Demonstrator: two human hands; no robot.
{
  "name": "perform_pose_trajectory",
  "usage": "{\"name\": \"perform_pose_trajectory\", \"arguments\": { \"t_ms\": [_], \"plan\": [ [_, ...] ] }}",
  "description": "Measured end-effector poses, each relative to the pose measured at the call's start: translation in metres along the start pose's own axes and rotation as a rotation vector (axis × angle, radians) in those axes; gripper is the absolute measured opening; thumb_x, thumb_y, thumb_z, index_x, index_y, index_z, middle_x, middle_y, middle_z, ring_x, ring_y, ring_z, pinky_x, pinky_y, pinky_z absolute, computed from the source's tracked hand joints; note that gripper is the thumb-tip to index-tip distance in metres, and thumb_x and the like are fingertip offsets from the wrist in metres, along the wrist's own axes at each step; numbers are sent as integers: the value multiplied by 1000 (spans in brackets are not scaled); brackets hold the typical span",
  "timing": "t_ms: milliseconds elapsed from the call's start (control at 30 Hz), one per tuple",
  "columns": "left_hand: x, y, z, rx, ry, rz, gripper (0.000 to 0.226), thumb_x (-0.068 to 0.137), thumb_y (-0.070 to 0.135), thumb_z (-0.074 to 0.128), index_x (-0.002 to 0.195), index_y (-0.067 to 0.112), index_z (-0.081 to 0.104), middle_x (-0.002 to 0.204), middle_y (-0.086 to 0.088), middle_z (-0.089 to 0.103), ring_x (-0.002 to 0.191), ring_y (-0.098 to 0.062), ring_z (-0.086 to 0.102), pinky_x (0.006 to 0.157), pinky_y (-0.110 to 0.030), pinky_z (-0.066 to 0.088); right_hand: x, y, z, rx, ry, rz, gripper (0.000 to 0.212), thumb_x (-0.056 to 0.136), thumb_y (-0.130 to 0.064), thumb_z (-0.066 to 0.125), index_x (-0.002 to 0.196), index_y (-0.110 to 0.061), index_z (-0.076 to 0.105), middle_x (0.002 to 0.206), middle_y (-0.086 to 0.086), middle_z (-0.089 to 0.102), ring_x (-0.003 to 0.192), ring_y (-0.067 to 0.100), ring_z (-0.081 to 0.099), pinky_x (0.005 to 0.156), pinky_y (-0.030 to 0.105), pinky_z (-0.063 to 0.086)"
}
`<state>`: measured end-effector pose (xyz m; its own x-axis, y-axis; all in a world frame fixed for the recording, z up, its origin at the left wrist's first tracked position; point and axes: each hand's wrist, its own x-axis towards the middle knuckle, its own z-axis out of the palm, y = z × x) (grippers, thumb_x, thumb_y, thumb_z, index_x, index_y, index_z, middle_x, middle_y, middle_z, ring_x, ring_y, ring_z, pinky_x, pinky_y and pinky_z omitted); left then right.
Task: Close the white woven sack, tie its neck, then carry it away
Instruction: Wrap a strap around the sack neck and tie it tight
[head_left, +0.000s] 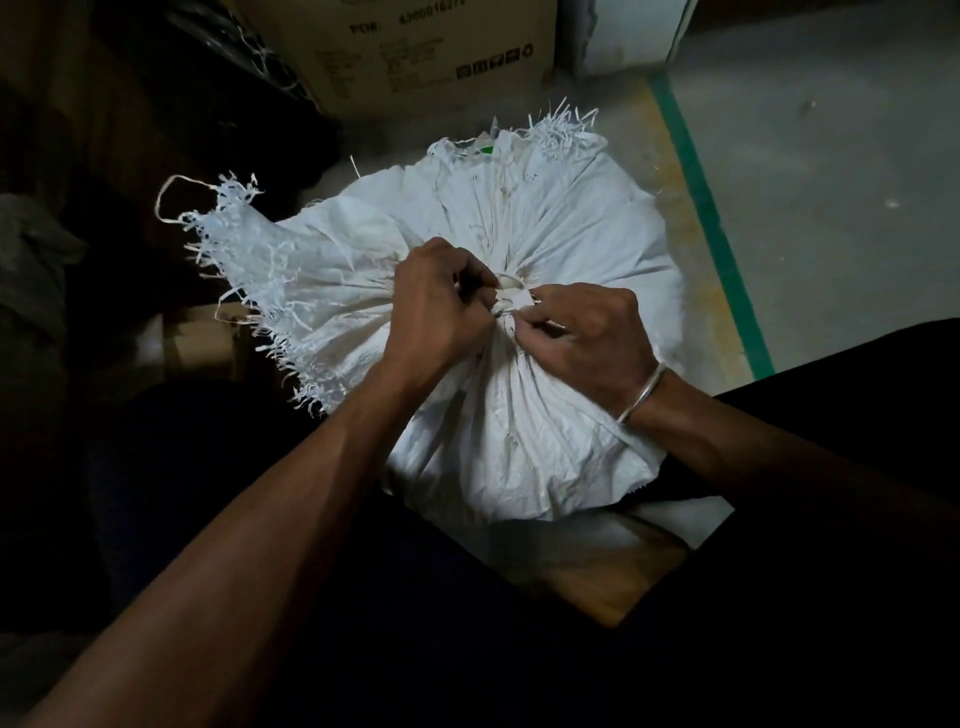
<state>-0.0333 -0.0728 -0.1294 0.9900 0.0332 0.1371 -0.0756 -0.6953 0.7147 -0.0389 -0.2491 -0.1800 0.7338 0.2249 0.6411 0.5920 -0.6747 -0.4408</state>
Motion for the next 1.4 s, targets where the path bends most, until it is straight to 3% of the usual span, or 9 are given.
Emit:
{"name": "perform_pose_trajectory", "arguments": {
  "t_ms": [167,367,500,633,733,867,933,1067,1400],
  "plan": [
    [2,-4,2,127,-15,97,11,65,15,68,75,20,70,81,3,61,75,-20,58,61,-40,50,-1,-3,-3,-37,-44,31,21,85,-16,70,64,-12,70,65,7,69,60,26,68,53,40,52],
    [1,-3,5,321,-72,240,39,74,40,50,91,24,81,91,2,60,87,-24,52,63,-34,44,3,-1,-8,-53,-93,94,22,85,-20,70,64,-13,69,63,3,69,61,24,68,54,40,51],
    [2,3,0,456,-152,393,35,70,36,52,85,23,80,89,0,59,82,-28,51,62,-33,42,8,-3,-15,7,-150,96,5,81,-18,74,77,-15,74,71,0,73,66,21,70,57,40,53],
    [21,15,-8,591,-282,426,35,63,41,55,79,20,78,83,-1,61,80,-28,53,62,-38,48,18,-5,-26,72,-223,200,24,83,-22,74,102,-14,62,86,-3,75,83,17,75,66,40,56],
    [36,20,-10,515,-319,338,41,62,42,58,84,15,80,79,-5,62,81,-31,57,60,-36,48,23,-6,-28,121,-252,274,26,82,-22,75,101,-17,57,87,-6,74,87,8,75,71,35,57],
    [32,18,-5,640,-419,505,38,57,39,53,76,13,74,74,-4,56,74,-30,52,63,-39,49,24,-5,-33,166,-286,365,24,78,-21,79,93,-22,60,82,-10,73,81,2,71,71,25,56],
    [25,18,0,716,-372,559,35,57,38,52,75,12,67,78,-6,57,79,-33,55,65,-36,46,27,-8,-35,173,-309,362,19,77,-24,77,93,-19,67,85,-8,75,82,4,71,74,27,56],
    [16,14,13,811,-199,606,29,72,25,60,94,7,63,93,-12,58,90,-35,55,70,-42,40,39,-14,-32,-21,-291,288,24,79,-37,64,94,-18,70,89,-1,71,84,20,67,74,40,54],
    [22,12,12,719,-118,524,11,83,15,53,91,8,57,93,-15,53,87,-33,48,73,-45,36,56,-19,-32,-75,-335,349,21,79,-33,66,94,-25,78,95,-4,60,78,19,65,66,32,53]
  ]
}}
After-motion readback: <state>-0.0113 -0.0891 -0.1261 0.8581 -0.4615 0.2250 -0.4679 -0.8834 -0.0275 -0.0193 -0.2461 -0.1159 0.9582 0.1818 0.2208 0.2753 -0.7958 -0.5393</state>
